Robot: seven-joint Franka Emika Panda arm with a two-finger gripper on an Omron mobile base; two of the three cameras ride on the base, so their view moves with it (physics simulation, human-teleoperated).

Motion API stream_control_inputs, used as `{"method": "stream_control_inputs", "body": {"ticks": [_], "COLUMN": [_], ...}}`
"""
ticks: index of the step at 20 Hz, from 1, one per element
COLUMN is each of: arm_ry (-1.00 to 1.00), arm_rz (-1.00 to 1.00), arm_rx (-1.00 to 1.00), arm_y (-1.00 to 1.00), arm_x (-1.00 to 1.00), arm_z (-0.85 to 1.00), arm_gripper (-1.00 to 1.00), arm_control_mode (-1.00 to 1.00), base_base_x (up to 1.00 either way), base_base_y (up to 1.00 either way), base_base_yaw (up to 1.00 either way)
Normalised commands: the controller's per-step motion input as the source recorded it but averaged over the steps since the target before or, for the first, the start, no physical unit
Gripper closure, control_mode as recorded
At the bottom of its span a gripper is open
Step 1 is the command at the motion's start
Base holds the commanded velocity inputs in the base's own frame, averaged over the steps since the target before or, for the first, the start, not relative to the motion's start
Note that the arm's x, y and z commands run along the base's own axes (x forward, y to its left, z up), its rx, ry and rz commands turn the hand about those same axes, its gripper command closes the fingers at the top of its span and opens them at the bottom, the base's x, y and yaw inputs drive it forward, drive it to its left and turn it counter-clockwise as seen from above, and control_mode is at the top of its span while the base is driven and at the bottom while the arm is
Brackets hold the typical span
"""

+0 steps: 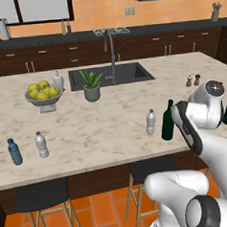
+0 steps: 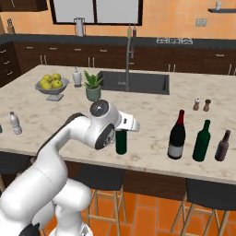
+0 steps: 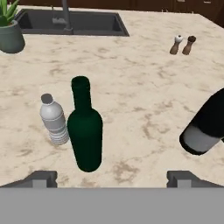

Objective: Move the plastic bottles in the middle to the plastics group, and the glass bottles in the middle to the glass group.

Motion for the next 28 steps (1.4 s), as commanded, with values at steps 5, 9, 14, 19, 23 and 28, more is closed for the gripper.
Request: {"method": "stream_control_inputs", "body": {"ticks": [5,9,14,19,23,28], "arm_ry": [-0.13,0.00,0.05,0.20,0.07,0.03], "arm_rz": [0.00,0.00,0.00,0.00,0.00,0.00], "arm_rx": [0.10,0.00,-0.01,-0.01,0.00,0.00], "arm_y": [0.66,0.10,-0.01,0.00,0.00,-0.20], "arm_x": [-0.03,0.05,0.31,0.14,0.00,0.30], "arm_z": [0.12,-0.02,-0.05,0.34,0.05,-0.05], "arm_gripper": [-1.00,-1.00,-1.00,-1.00,-1.00,-1.00], "arm_control_mode": [-1.00,-1.00,-1.00,-1.00,-1.00,-1.00], "base_base_x": [0.00,0.00,0.00,0.00,0.00,0.00], "base_base_y": [0.00,0.00,0.00,0.00,0.00,0.00], "base_base_yaw": [0.00,0.00,0.00,0.00,0.00,0.00]}}
